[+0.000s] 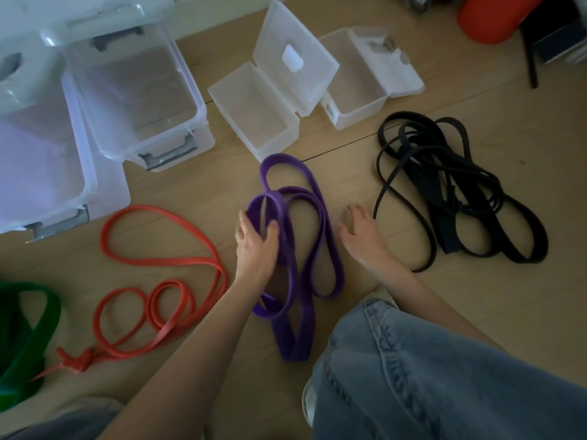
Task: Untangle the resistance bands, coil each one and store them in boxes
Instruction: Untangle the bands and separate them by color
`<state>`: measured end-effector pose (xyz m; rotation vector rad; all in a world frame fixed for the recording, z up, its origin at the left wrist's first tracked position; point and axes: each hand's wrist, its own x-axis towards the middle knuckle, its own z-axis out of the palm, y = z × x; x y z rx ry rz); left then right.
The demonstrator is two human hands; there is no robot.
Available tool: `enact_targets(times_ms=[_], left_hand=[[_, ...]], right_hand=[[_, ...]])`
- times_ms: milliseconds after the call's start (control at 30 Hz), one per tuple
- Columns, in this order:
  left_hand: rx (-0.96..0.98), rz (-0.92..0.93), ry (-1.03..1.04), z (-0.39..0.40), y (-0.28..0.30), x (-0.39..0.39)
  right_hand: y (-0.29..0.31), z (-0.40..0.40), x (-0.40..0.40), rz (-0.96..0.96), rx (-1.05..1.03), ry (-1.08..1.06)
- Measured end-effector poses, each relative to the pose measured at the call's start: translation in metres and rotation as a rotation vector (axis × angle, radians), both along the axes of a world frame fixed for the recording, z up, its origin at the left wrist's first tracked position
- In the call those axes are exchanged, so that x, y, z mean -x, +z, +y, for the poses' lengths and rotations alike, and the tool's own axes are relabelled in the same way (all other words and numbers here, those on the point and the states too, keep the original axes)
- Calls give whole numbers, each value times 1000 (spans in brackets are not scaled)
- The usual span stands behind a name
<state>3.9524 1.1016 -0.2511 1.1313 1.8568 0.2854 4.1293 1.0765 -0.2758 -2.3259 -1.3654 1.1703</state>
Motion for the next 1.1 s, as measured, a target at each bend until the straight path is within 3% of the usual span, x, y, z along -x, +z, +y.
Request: enact_targets(times_ms=[133, 200, 333, 467, 600, 733, 867, 1000, 1100], left_hand=[[89, -118, -134, 8, -5, -28], [84, -103, -173, 14, -7, -37], [85, -7, -163, 16, -9, -27], [83, 155, -153, 14, -10, -3], [109, 147, -106, 2, -12, 15], [64, 171, -118, -7, -7, 24], [-47, 189, -210, -19, 10, 45], [-157, 235, -117, -39, 32, 91], [-61, 340, 85, -56, 34, 135]], right_hand=[[5, -9, -39, -215, 149, -116], [11, -17, -57, -218, 212, -150], [17, -21, -46, -72, 18, -120], [20, -9, -11, 256, 49, -85], [16, -9, 15, 260, 31, 109], [28, -8, 25, -1, -165, 53], [62, 13, 54, 36, -440, 196], [75, 31, 114, 307, -239, 436], [58, 32, 150, 304, -53, 582]])
